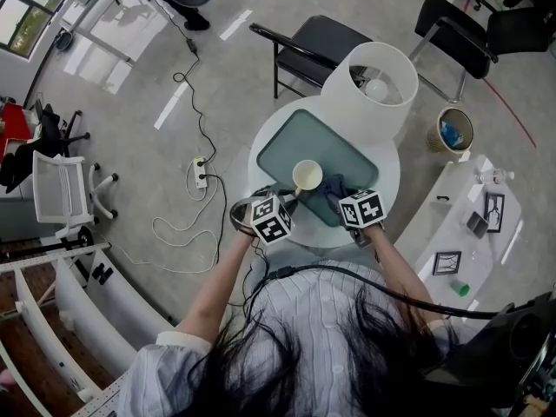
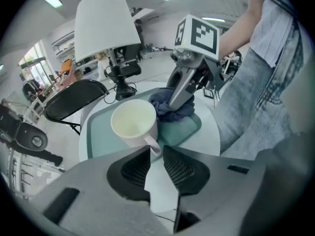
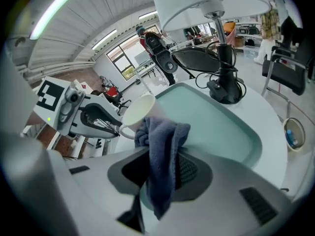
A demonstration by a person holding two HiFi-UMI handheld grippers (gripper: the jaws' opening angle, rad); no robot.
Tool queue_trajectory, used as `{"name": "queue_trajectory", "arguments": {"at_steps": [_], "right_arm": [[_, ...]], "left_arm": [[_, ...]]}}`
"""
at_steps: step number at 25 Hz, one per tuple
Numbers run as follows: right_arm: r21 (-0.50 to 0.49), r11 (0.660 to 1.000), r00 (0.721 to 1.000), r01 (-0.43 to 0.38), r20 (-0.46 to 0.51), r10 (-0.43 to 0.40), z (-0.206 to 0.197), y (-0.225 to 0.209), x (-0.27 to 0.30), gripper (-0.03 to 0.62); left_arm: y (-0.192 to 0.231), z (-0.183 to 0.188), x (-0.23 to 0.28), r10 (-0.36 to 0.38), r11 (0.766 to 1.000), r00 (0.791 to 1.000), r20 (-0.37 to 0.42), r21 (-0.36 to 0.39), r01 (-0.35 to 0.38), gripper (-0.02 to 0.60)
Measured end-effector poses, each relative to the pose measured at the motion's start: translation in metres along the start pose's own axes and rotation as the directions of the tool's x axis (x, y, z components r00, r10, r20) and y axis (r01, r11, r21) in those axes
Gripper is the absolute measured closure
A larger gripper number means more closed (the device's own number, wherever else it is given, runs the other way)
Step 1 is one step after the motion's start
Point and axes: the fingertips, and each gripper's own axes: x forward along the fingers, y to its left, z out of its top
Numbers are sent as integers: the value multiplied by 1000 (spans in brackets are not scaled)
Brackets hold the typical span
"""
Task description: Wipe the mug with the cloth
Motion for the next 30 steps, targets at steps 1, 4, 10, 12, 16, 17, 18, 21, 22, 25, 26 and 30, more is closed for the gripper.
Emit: {"name": "queue_trajectory", "arguments": {"at_steps": [1,4,10,12,16,17,18,21,22,25,26,30], "right_arm": [[4,1000,1000,0,2,0,0,-1,0,485],[8,1000,1000,-1,5,1,0,-2,2,485],[12,1000,1000,3,11,-3,0,-1,1,485],[15,1000,1000,2,14,-2,0,-1,2,485],[27,1000,1000,-2,21,1,0,1,2,485],[31,1000,1000,-6,24,6,0,1,3,485],[34,999,1000,-10,27,9,0,2,3,485],[39,999,1000,-1,30,0,0,0,1,485],[41,999,999,0,32,-2,0,-1,1,485],[47,999,999,-4,42,2,1,-1,1,485],[51,999,999,-2,46,0,2,-2,1,485],[62,998,998,1,58,-5,9,-5,-1,485]], "left_arm": [[1,6,-5,28,999,999,28,-32,-27,512],[8,27,-19,117,987,989,87,-122,-106,512],[7,56,-4,145,983,988,53,-118,-138,483],[8,57,7,146,983,989,18,-113,-143,480],[9,51,27,130,985,990,-48,-110,-135,481],[11,51,29,141,984,989,-54,-100,-146,482],[14,50,32,152,983,987,-60,-93,-157,482],[16,44,39,149,984,985,-86,-85,-156,495],[15,43,40,142,986,986,-90,-72,-149,499],[11,44,41,115,993,989,-94,-7,-116,517],[10,44,41,103,995,990,-93,8,-103,526],[8,44,41,49,998,994,-97,54,-44,535]]}}
